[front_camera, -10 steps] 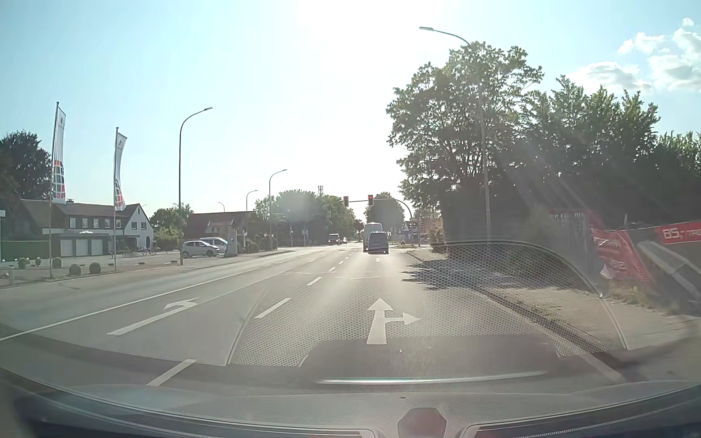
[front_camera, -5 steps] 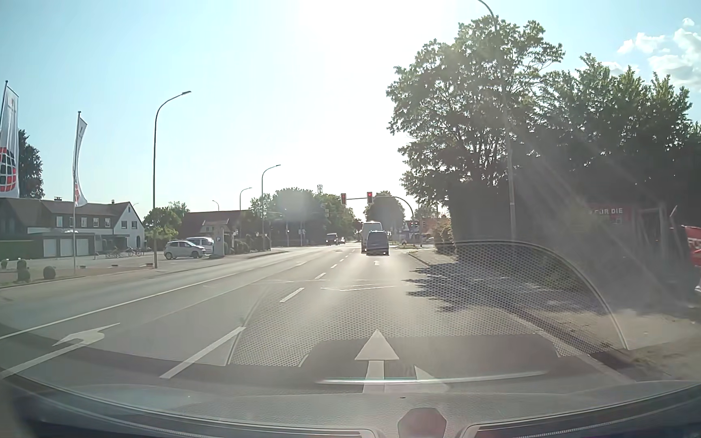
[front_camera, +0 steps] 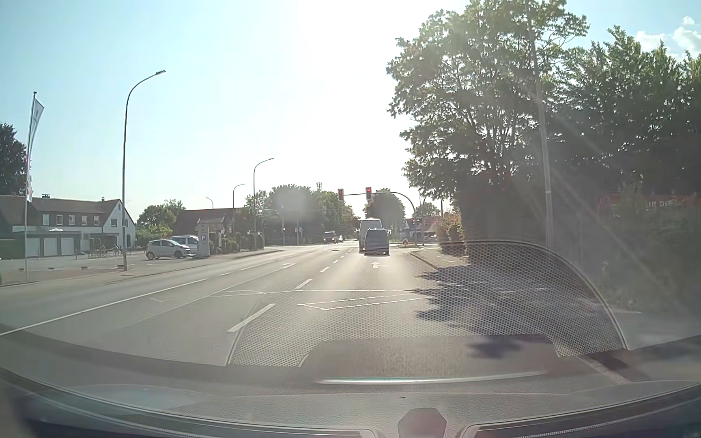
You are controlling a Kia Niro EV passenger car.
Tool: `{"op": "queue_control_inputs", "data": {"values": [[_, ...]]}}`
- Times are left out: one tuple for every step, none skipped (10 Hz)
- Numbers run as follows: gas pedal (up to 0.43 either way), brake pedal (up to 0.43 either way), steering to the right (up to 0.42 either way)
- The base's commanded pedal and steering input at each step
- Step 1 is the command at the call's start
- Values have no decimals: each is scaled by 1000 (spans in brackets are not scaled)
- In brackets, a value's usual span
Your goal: Follow the waypoints while adhering to traffic rules and regulations
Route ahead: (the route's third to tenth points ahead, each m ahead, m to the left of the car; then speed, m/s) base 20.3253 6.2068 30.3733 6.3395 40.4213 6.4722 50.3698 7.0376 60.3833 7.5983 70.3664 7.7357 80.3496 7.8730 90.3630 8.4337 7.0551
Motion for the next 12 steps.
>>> {"op": "queue_control_inputs", "data": {"values": [[67, 6, 1], [67, 6, 0], [59, 6, 0], [39, 6, 0], [28, 6, 0], [0, 6, -1], [0, 6, -2], [0, 6, -2], [0, 6, -2], [0, 6, -2], [0, 6, -2], [0, 6, -2]]}}
